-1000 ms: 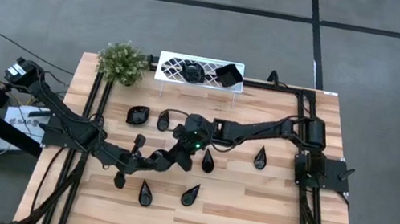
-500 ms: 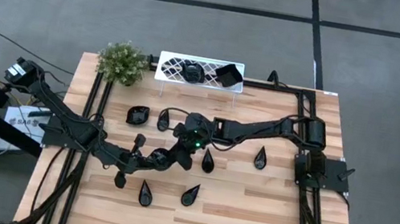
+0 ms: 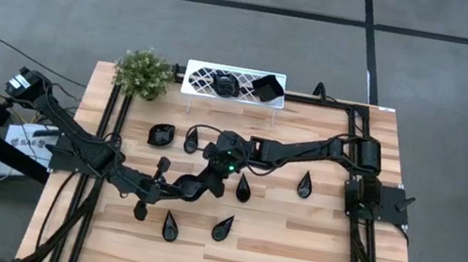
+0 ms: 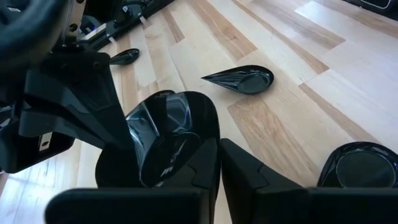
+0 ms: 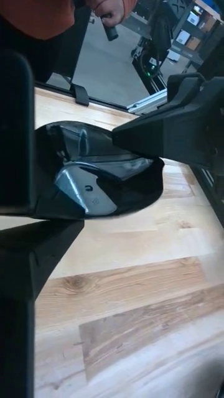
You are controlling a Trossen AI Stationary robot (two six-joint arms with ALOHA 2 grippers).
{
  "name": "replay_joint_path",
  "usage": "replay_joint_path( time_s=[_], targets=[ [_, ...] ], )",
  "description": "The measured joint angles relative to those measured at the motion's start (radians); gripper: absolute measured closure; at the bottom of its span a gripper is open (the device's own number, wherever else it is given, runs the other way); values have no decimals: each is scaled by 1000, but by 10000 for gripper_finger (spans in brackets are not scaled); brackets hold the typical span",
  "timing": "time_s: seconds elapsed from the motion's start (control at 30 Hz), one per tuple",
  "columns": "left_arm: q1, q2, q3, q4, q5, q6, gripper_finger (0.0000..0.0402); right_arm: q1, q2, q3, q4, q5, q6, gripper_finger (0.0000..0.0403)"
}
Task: Pick & Place Mini shaped plates
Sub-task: Stack the right leaf shaped plate on the top of the leaf shaped plates on the shelf
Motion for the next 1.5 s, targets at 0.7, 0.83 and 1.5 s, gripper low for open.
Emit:
replay_joint_path(
  time_s=[0.7,0.83,1.5],
  targets=[
    [40,-97,0,-31,-49,-19,257,-38,-13,0,1,-8,53,401],
    [51,-172,0,-69,-109,-19,237,-65,-39,1,0,-8,50,402],
    [60,-423,0,-72,-580,-289,233,-327,-311,0,-74,200,-3,403]
  ],
)
